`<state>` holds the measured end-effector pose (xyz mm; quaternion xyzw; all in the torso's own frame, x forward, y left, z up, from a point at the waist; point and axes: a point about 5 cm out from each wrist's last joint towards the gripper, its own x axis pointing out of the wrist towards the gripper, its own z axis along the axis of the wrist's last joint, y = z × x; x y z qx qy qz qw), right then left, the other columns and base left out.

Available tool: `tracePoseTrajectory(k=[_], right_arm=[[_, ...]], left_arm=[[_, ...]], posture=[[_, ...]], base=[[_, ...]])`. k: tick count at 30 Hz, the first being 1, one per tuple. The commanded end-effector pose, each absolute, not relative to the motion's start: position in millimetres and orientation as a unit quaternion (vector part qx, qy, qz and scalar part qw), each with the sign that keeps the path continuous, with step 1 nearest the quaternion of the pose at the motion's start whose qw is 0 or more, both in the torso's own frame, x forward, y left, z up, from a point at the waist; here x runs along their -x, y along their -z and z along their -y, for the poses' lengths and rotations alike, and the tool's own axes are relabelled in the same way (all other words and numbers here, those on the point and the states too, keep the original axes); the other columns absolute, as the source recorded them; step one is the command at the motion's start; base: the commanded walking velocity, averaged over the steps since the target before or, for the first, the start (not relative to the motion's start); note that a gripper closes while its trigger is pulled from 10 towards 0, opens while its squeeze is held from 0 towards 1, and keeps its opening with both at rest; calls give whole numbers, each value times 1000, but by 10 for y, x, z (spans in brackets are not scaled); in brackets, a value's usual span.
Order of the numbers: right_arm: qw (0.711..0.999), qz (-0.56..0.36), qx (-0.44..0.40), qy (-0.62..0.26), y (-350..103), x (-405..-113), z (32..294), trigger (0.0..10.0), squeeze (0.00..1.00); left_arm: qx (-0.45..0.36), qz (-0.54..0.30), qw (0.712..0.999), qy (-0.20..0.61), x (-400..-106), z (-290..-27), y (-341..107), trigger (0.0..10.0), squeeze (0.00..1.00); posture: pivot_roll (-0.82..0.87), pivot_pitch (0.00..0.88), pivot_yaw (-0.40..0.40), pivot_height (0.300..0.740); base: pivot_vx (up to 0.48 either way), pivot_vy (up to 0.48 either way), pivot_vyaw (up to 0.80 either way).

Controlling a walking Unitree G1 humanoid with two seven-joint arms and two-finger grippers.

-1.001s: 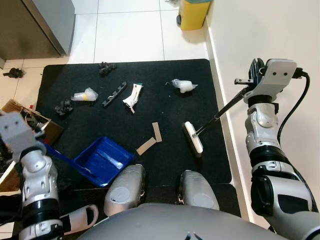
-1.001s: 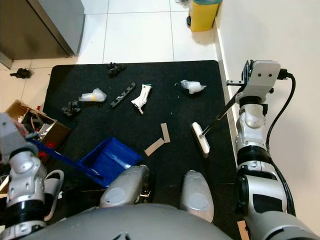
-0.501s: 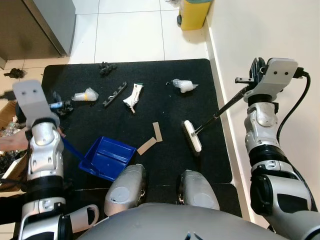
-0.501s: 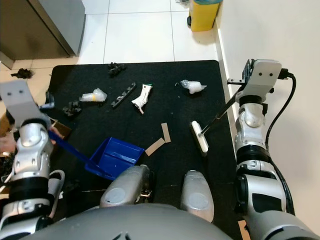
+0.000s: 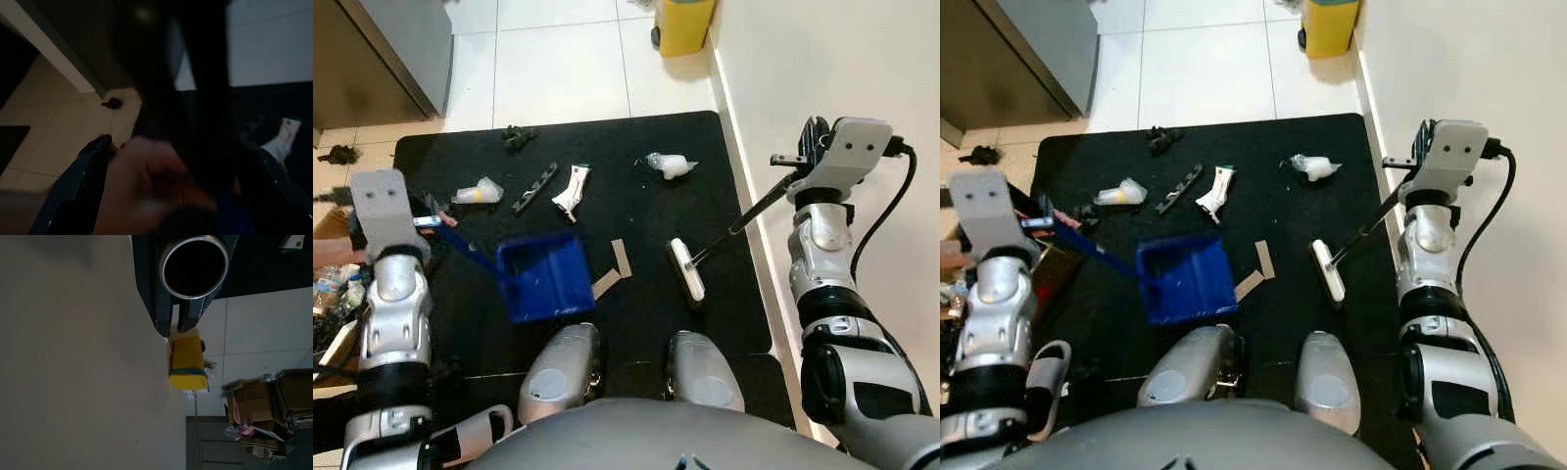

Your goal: Sweep floor

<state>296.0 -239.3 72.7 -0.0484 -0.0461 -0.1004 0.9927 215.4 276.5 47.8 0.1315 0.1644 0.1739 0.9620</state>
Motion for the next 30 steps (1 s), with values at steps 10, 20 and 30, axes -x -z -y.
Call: tracePoseTrajectory(k=[10, 20, 30], right_arm=[[992, 67, 46, 99, -825, -3008, 2391, 10000, 0], [992, 65, 46, 100, -803, -2993, 2378, 10000, 0], [992, 66, 48, 100, -808, -2980, 2398, 10000, 0]], left_arm=[[-147, -142, 953, -223, -2162, -2924, -564, 10000, 0], [-86, -154, 958, -225, -2132, -2981, -488, 10000, 0], [30, -192, 955, -224, -2238, -2845, -260, 10000, 0]], posture=[[121, 0, 43, 740], [117, 0, 46, 740], [98, 0, 40, 740]], base=[[0, 0, 0], [0, 0, 0], [0, 0, 0]])
